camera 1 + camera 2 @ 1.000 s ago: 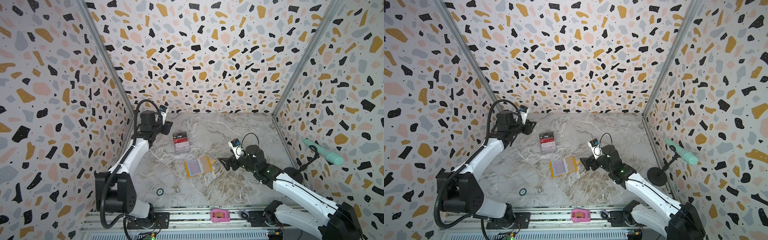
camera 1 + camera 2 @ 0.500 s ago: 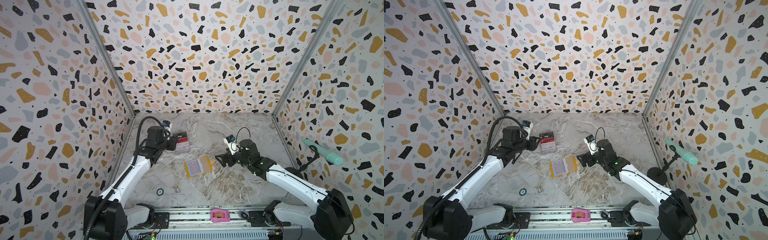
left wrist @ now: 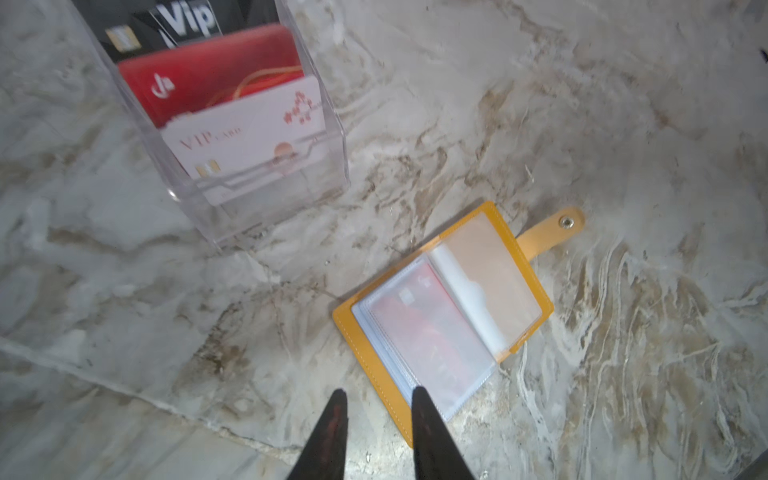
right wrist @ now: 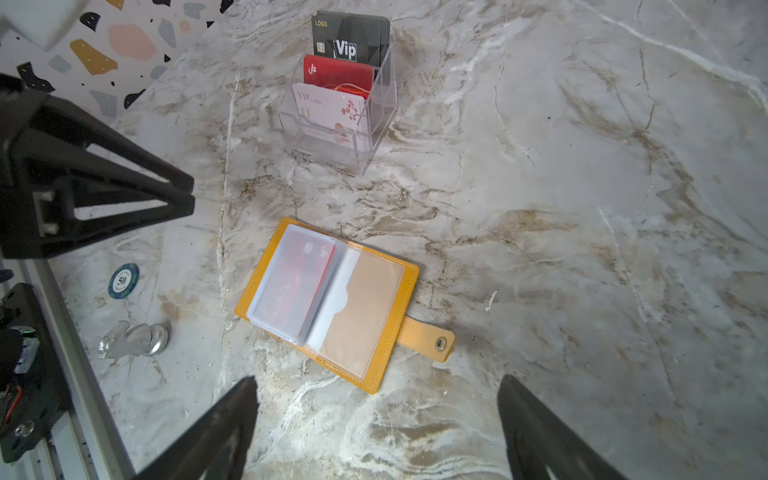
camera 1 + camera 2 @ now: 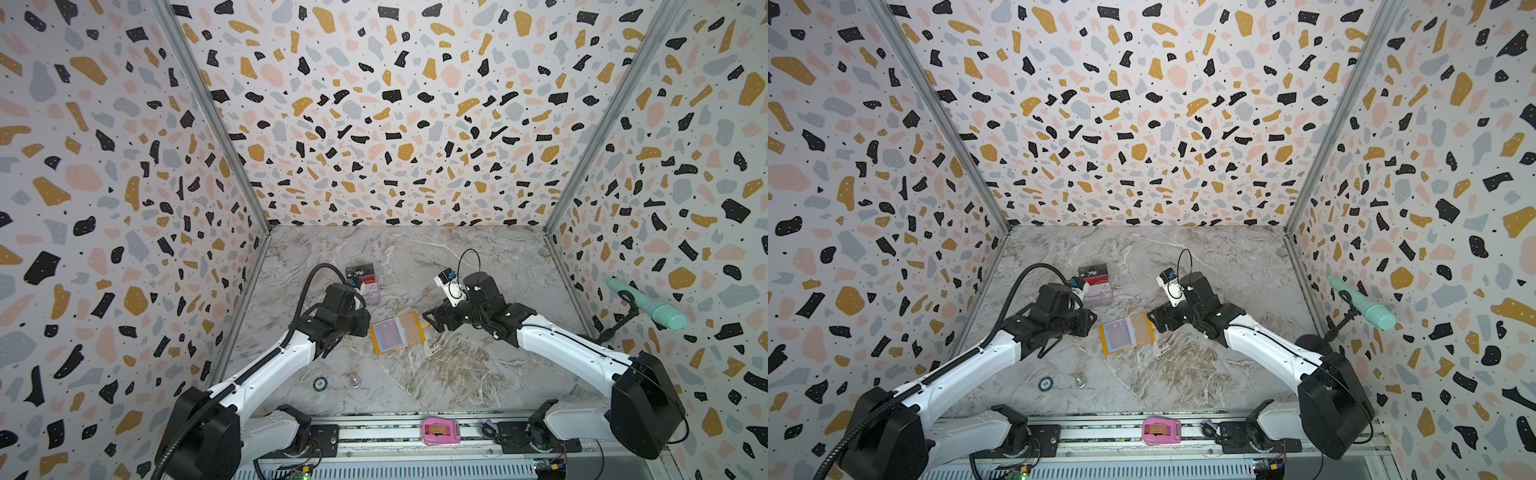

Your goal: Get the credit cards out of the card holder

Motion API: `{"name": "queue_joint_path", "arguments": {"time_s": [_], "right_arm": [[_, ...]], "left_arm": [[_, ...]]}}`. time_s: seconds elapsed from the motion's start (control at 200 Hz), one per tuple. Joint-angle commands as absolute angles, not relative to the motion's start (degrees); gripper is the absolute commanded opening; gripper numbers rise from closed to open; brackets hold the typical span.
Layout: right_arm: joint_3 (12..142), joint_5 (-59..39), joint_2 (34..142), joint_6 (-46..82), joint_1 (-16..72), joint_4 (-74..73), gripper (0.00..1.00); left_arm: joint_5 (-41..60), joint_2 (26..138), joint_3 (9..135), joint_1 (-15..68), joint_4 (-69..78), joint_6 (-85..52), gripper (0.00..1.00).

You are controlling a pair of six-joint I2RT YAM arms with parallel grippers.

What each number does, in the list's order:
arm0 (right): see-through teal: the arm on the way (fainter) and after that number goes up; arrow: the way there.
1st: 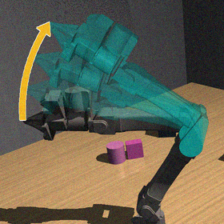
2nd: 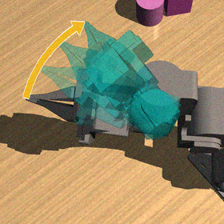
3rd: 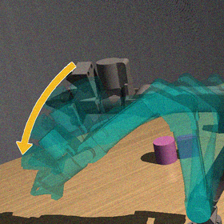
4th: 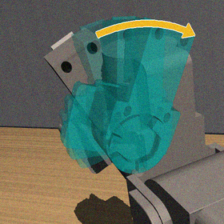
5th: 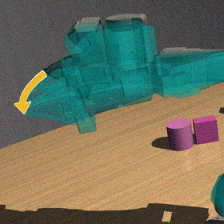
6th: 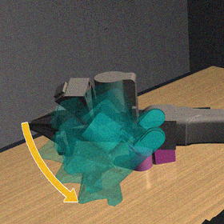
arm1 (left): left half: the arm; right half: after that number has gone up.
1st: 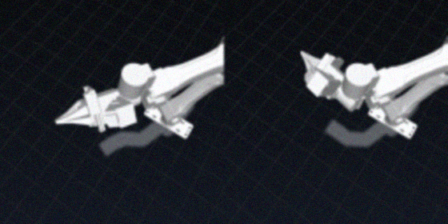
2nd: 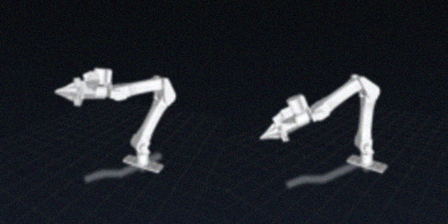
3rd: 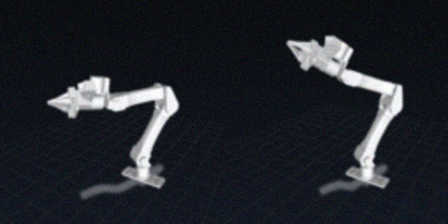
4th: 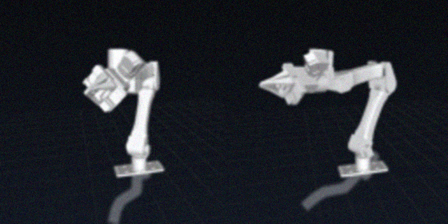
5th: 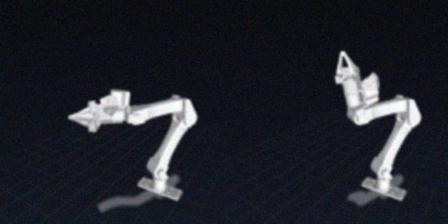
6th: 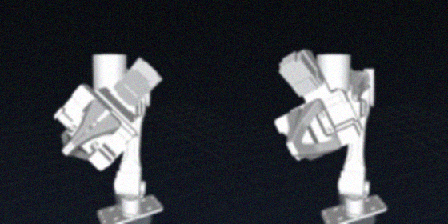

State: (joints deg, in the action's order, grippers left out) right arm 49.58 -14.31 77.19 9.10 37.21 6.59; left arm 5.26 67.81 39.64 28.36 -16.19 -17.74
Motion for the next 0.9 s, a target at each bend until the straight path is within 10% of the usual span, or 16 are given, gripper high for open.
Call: {"name": "queue_joint_path", "arguments": {"time_s": [0.0, 0.896], "right_arm": [[52.64, -13.76, 78.87, 7.69, 38.35, 8.78, 0.89], [55.31, -9.05, 94.42, 13.5, 49.51, -2.94, 0.74]], "left_arm": [[3.13, 69.0, 38.3, 30.44, -12.81, -19.64, 0.22], [11.88, 81.13, 26.68, 32.7, 7.01, -21.02, 0.0]]}}
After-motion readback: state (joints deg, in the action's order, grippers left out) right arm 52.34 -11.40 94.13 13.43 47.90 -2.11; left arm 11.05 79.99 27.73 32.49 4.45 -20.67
